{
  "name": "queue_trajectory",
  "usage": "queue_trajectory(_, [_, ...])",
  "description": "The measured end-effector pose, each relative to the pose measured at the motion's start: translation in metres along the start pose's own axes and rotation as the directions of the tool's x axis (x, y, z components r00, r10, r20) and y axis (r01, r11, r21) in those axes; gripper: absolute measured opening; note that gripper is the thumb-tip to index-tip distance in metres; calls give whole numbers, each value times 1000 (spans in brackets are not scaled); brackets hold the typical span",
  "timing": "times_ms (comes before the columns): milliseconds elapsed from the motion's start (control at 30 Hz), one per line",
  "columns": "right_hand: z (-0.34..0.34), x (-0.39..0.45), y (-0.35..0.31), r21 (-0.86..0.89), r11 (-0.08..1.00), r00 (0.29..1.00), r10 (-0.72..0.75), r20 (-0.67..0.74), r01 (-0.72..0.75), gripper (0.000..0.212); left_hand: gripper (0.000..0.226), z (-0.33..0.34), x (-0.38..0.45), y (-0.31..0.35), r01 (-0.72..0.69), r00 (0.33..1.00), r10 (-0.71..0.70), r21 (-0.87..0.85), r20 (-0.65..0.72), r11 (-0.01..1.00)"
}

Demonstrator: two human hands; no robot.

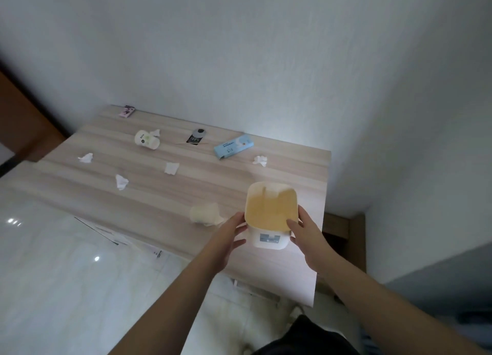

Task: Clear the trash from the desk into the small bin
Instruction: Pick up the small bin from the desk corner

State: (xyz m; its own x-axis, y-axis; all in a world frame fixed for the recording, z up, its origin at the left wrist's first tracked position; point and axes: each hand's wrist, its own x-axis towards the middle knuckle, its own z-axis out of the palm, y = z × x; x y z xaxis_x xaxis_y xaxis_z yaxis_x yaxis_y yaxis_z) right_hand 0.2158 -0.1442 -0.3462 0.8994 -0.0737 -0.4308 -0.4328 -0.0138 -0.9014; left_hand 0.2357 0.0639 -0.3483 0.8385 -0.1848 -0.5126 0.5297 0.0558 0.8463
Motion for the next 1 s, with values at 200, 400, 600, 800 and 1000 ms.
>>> queue_trajectory(200, [-18, 9, -3, -29, 1000, 994, 8, -113, -11, 57, 45, 20, -8, 0, 8, 998, -13, 92, 63, 996])
queue_trajectory(400, [-47, 31, -13, -165, 986, 994, -22, -110, 4, 53, 38, 29, 4, 8, 22, 998, -37, 240, 57, 971])
queue_trajectory(600, [-71, 41, -39, -258, 963, 992, -50, 117, 79, 65, 27, 25, 30, 39, -25, 986, 74, 306, -147, 952])
queue_trajectory(800, [-70, 52, -54, -419, 883, 940, -65, 335, 210, 61, 38, 24, 42, 64, -18, 994, 79, 573, -81, 820])
queue_trajectory(1000, [-54, 55, -63, -381, 889, 910, -86, 406, 254, 57, 33, 14, 19, 59, 32, 991, 50, 589, -123, 808])
